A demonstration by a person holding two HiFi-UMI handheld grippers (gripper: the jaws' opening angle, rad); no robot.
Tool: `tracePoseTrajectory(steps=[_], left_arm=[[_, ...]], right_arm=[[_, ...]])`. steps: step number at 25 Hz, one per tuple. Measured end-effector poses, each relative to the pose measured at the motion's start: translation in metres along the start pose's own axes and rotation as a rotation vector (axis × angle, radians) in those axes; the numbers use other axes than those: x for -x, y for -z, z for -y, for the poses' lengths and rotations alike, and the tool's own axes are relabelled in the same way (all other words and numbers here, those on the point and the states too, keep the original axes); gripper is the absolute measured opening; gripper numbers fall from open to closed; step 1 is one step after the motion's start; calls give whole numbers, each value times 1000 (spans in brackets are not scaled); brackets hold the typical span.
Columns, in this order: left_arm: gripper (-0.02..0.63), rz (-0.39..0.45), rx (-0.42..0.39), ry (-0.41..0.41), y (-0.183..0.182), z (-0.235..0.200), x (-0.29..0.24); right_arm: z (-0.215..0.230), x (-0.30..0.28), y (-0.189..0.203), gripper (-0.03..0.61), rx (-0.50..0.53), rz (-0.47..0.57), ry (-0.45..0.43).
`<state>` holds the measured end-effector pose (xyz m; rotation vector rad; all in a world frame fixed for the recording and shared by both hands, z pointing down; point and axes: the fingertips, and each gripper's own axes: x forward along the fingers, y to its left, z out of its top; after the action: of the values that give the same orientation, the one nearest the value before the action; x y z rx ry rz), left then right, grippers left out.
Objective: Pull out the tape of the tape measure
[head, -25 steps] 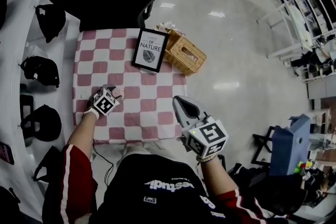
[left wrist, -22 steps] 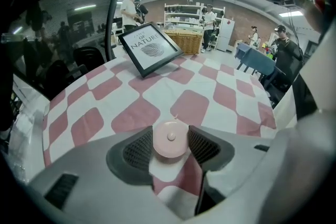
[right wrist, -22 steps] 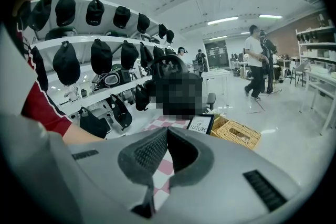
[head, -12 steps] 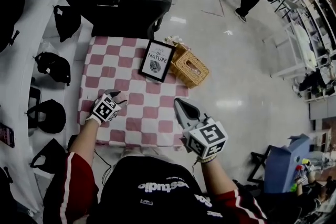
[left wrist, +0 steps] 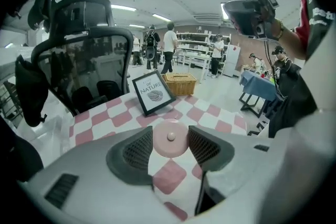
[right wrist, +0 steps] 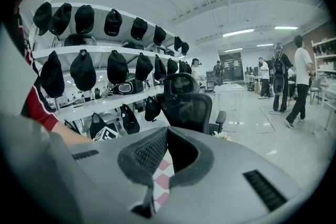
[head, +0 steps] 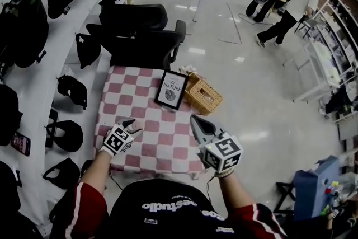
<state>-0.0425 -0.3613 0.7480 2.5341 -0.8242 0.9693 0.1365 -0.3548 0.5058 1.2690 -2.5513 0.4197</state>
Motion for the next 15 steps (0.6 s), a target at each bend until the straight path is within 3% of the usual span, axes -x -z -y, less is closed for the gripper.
tracePoseTrajectory(steps=[5, 10, 15], left_arm=[[216, 88, -8, -8, -34, 12, 37], [216, 199, 31, 89, -59, 32, 73], [216, 241, 48, 54, -65, 39, 107]], right_arm=[[-17, 10, -11, 0, 5, 18, 0], [-39, 16, -21, 0, 21, 31, -12], [-56, 29, -31, 0, 2, 55, -18]])
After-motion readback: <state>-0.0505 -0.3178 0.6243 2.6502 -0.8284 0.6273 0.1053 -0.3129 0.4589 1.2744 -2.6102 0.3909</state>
